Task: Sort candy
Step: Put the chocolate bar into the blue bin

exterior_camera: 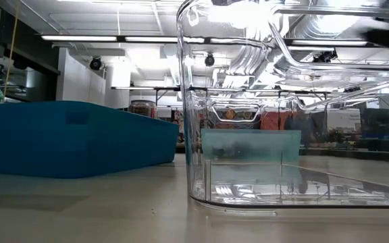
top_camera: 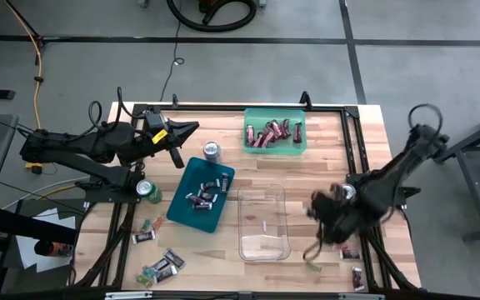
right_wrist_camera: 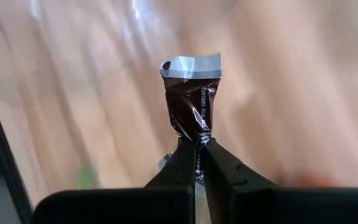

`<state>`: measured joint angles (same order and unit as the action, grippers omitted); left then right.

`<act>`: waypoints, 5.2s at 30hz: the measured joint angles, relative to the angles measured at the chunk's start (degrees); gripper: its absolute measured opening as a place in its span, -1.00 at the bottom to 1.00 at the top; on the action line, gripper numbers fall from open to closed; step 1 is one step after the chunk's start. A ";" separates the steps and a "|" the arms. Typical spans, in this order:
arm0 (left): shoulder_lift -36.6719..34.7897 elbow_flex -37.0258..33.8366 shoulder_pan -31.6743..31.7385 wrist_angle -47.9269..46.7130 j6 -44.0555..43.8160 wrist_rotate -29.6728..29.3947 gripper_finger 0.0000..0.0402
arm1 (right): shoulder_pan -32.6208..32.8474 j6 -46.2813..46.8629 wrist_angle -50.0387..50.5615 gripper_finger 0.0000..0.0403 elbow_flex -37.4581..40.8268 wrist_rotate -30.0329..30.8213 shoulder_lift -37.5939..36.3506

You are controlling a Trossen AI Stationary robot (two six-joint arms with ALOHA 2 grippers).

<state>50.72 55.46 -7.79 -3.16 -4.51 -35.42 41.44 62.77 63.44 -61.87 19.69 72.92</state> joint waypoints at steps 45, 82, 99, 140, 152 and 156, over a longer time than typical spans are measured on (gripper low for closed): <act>0.00 0.00 0.00 5.16 -8.22 0.03 -1.00 | -38.08 -69.49 -35.21 -1.00 -49.68 -20.37 60.05; -1.47 0.00 -0.09 4.71 -8.81 0.50 -1.00 | -39.63 -73.30 -5.13 0.11 -73.04 -24.03 63.69; -4.19 0.02 -0.11 -1.49 -10.43 10.88 -1.00 | -38.23 -57.62 -10.10 0.11 -23.66 -18.28 19.64; 28.62 15.95 -37.61 -59.47 -19.09 27.34 0.10 | -25.69 -29.84 -32.72 0.11 10.21 4.37 -18.50; 41.69 2.35 -41.78 -39.17 -18.55 32.09 0.12 | -25.69 -28.14 -31.73 0.11 10.21 4.83 -18.48; 42.73 -0.52 -41.26 -36.87 -19.55 32.44 0.12 | -25.69 -28.05 -31.07 0.11 10.21 4.83 -18.48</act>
<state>93.45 54.94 -49.05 -40.02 -24.06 -2.97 15.75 34.72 32.37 -51.66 24.51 54.43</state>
